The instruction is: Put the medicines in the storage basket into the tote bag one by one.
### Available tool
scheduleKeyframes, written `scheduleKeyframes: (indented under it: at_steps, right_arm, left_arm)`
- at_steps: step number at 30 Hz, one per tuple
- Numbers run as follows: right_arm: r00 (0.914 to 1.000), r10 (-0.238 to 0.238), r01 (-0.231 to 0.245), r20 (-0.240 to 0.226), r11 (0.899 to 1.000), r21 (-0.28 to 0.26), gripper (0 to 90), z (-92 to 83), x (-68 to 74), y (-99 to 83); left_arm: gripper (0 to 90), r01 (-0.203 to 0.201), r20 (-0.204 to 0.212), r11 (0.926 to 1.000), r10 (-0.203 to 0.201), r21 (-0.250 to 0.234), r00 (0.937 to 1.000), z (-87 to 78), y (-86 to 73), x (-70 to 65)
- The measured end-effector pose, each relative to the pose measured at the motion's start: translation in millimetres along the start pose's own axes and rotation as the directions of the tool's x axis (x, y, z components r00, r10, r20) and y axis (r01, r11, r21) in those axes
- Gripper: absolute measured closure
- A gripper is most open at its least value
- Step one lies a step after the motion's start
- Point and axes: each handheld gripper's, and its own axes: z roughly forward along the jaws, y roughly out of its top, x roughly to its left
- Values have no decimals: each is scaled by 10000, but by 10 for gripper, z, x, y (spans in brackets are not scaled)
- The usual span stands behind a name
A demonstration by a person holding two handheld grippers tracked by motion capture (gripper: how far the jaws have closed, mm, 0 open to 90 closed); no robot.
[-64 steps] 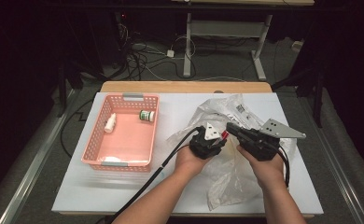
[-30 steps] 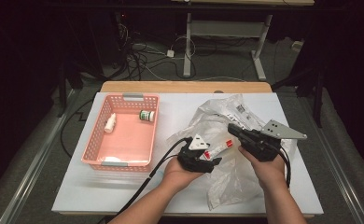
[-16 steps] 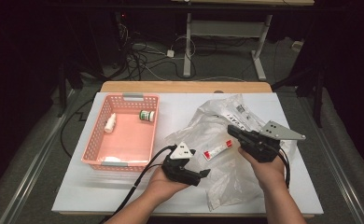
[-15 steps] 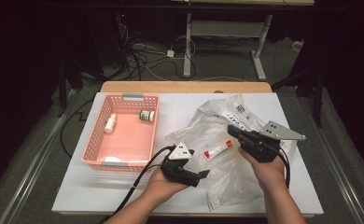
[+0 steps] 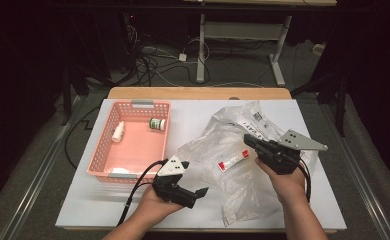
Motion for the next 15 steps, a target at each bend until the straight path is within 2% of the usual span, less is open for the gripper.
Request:
scheduleKeyframes:
  at_steps: [4, 7, 12, 15]
  right_arm:
    - [10000, -48, 48, -16, 10000, 16, 900, -1, 2, -1]
    - [10000, -27, 27, 7, 10000, -20, 900, -6, 2, 2]
    - [10000, 16, -16, -10, 10000, -3, 900, -18, 9, 5]
    - [10000, -24, 24, -8, 10000, -15, 900, -26, 7, 6]
  left_arm:
    - [0, -85, -112, 9999, 84, -101, 9999, -109, -22, -32]
    - [0, 23, -204, 9998, -28, -217, 9998, -197, -24, -23]
    - [0, 98, -672, 9997, -114, -244, 9977, -313, -37, 54]
    - [0, 60, -1092, 9998, -83, -211, 9940, -389, -37, 112]
